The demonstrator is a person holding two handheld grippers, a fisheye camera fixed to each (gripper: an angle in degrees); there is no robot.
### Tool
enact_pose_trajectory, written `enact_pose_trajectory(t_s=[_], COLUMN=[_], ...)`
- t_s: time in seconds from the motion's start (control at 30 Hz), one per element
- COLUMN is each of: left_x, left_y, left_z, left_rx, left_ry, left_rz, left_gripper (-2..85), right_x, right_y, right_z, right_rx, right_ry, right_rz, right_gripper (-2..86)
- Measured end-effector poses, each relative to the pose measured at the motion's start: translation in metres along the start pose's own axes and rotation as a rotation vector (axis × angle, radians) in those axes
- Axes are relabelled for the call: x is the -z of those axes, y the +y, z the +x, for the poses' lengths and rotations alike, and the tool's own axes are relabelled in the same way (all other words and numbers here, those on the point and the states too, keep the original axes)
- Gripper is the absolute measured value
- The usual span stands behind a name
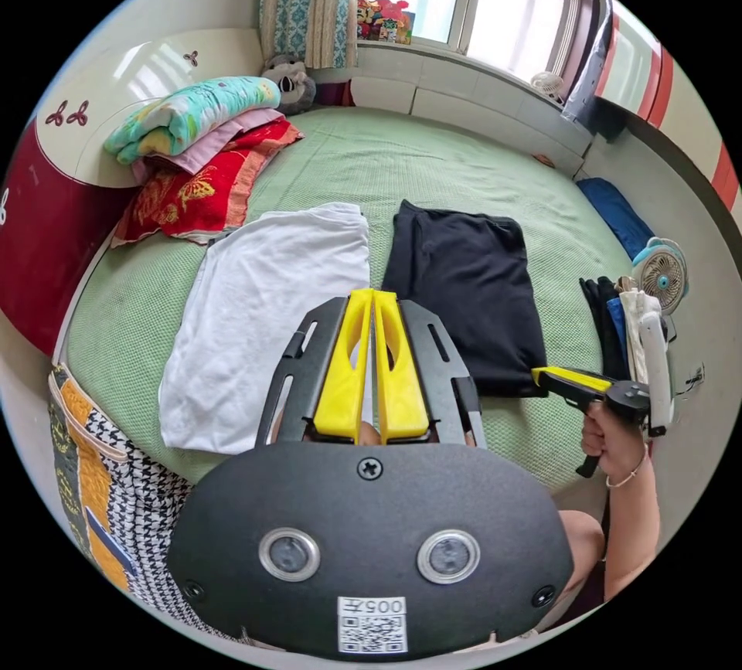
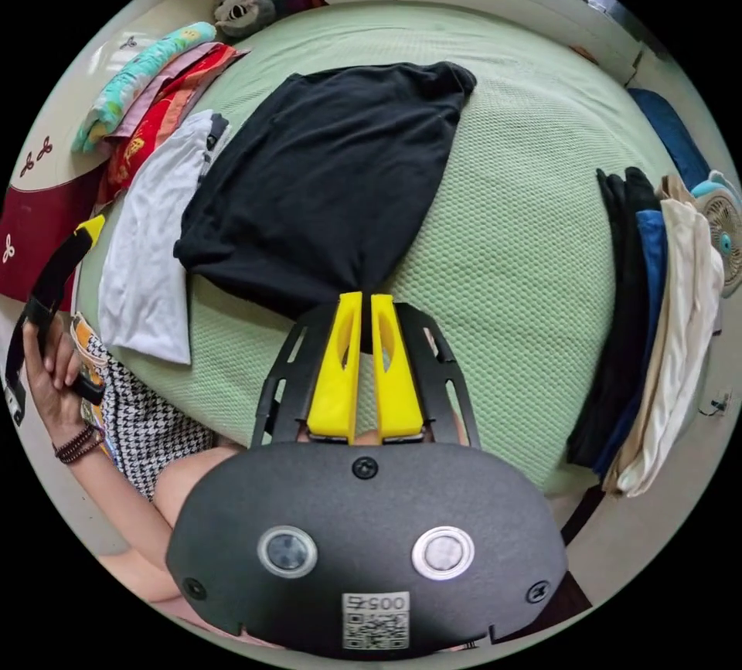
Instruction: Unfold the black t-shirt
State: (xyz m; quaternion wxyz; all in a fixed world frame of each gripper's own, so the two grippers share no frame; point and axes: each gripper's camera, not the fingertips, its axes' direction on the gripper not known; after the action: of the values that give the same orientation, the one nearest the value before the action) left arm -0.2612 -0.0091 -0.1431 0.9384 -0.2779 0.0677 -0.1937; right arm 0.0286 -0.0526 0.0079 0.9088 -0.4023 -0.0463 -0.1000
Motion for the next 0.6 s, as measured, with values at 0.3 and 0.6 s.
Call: enact_pose_trajectory(t_s=[0.3, 0.6], left_x=[-0.014, -0.036], left_y=[0.009, 0.018], left_z=[0.029, 0.073], left_rx=[-0.068, -0.145], left_ry=[-0.002, -0.021], left_rz=[-0.025, -0.077], left_gripper=[-0.2, -0.3], right_x=[0.044, 0.062], right_y=[0.073, 0.049], right_z=[0.04, -0.044], right_rx=[-0.101, -0.016], right_ry=[0.092, 0.002], right_rz=[0.045, 0.301], right_gripper=[0.8, 8.7])
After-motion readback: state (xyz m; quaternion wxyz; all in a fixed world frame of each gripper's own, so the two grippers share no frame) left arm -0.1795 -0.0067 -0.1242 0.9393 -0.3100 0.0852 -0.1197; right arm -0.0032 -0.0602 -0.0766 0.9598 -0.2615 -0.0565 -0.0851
